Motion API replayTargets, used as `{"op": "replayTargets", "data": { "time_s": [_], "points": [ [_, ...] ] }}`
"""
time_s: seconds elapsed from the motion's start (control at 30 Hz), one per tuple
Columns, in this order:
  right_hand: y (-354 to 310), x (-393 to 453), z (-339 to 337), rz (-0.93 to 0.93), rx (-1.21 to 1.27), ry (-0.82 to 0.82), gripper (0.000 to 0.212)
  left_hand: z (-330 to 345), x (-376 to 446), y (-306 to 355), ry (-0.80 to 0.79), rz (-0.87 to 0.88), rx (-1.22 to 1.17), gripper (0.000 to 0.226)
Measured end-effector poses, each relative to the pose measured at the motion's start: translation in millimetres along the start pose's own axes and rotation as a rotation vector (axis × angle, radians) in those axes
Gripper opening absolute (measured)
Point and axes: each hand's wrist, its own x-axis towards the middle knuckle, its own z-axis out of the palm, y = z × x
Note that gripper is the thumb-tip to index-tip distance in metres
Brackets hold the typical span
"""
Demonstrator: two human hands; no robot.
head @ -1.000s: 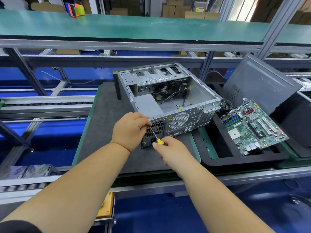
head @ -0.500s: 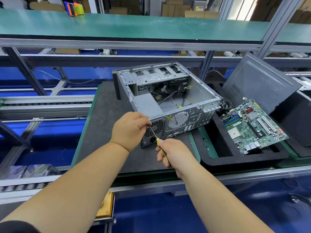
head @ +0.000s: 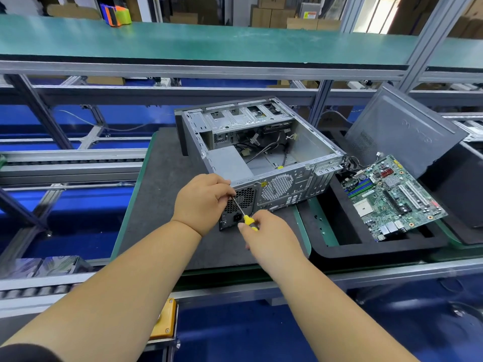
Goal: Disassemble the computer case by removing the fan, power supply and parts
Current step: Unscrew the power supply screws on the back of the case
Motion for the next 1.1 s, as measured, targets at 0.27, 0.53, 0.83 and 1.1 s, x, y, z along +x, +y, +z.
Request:
{"op": "replayTargets", "data": {
  "time_s": [0.27,0.53,0.83,1.1],
  "points": [
    [5.4,8.8,-8.7,0.474,1.222,-0.549,0.04,-3.3,0.0,2.6,-0.03,0.0,-0.002,0.016],
    [1.3,6.6,-3.5,0.355,0.914,-0.358,0.036,-4.9,-25.4,10.7,0.132,-0.436,-0.365,0.018],
    [-0.5,0.5,0.4,0.016,0.12,-0.099,0.023,4.7,-9.8,42.5,-0.14,-1.288,-1.212,0.017],
    [1.0,1.9,8.6,-0.101,-0.068,0.002,0.026,11.4,-0.5,48.0,-0.107,-1.292,-1.239,0.014]
  ]
}}
